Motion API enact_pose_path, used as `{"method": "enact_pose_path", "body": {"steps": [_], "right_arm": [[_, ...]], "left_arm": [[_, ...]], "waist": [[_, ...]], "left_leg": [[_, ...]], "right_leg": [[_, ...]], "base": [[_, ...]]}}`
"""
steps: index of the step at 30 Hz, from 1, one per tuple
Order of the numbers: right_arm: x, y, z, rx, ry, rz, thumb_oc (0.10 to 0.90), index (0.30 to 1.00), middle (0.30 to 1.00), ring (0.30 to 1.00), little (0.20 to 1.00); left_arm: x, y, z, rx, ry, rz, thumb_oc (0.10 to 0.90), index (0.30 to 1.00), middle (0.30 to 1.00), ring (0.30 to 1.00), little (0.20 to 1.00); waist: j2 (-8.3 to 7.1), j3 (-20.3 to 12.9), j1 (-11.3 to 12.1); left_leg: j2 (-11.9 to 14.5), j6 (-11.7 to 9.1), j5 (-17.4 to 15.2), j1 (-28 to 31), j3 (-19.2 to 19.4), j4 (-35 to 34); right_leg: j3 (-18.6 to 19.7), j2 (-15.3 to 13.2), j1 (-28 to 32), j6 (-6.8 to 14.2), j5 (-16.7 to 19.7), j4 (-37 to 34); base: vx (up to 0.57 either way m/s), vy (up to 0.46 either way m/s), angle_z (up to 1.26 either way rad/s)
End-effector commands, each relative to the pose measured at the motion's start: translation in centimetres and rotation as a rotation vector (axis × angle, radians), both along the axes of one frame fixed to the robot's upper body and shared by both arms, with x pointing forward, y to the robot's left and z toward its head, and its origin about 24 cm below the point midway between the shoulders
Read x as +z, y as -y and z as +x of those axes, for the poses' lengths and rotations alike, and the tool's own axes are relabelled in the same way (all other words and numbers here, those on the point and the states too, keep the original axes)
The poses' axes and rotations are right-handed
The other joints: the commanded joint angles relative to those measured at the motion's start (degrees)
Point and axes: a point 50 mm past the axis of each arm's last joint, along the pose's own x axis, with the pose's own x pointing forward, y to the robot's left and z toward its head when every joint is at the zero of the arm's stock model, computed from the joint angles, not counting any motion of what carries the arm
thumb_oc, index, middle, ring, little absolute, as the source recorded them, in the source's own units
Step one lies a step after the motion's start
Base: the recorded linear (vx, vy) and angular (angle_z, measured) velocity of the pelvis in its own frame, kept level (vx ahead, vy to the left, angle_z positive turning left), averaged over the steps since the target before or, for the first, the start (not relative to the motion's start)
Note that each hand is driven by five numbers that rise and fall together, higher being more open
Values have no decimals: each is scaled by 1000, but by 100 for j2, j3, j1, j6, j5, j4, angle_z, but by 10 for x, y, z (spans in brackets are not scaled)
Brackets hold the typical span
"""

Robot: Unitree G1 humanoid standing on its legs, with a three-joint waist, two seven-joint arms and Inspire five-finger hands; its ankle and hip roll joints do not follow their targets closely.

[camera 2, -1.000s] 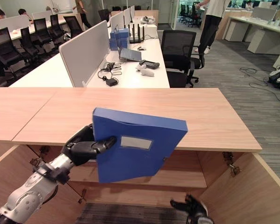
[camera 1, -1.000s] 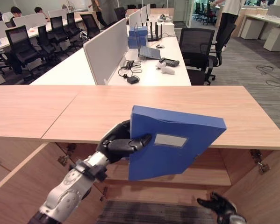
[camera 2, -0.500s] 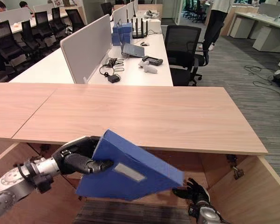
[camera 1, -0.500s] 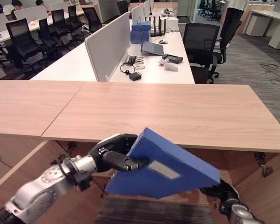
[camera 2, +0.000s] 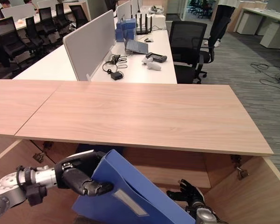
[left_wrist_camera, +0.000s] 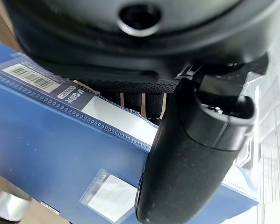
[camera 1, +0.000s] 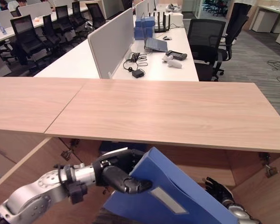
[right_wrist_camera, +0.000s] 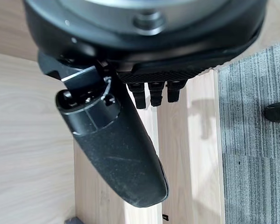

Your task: Put the empty folder in the office cabinet

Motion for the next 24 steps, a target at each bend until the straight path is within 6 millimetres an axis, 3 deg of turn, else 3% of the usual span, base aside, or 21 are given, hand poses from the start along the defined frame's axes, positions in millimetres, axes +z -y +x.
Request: {"method": "enact_pose_path", "body": {"steps": [1, 9, 18, 24], "right_arm": [[45, 26, 54, 1, 231, -100, 800, 900, 900, 900, 900], [43, 16, 50, 12, 253, -48, 800, 900, 900, 900, 900], [68, 11, 51, 32, 408, 26, 800, 900, 900, 900, 900], [89, 17, 52, 62, 503, 105, 800, 900, 900, 900, 900]], "left_arm": [[32, 3, 6, -2, 160, -131, 400, 300, 300, 300, 300], [14, -14, 3, 194, 136, -201, 400, 300, 300, 300, 300], [-38, -26, 7, 484, 36, -294, 400, 300, 300, 300, 300], [-55, -28, 10, 574, 17, -329, 400, 300, 300, 300, 300]], "waist": [[63, 74, 150], [54, 109, 241], [24, 144, 152], [-42, 135, 80]], "left_leg": [[-326, 322, -338, 72, -25, -4], [-315, 316, -309, 42, -127, -4], [-296, 324, -286, -5, -188, -4], [-276, 309, -280, -19, -185, -4]], "right_leg": [[-149, 120, 385, 93, -889, 514], [-211, 128, 420, 61, -925, 494], [-261, 130, 408, 11, -966, 507], [-272, 154, 420, -13, -963, 457]], "base": [[-11, -21, 7], [-10, -16, 12], [-6, -8, 8], [-1, -1, 1]]}}
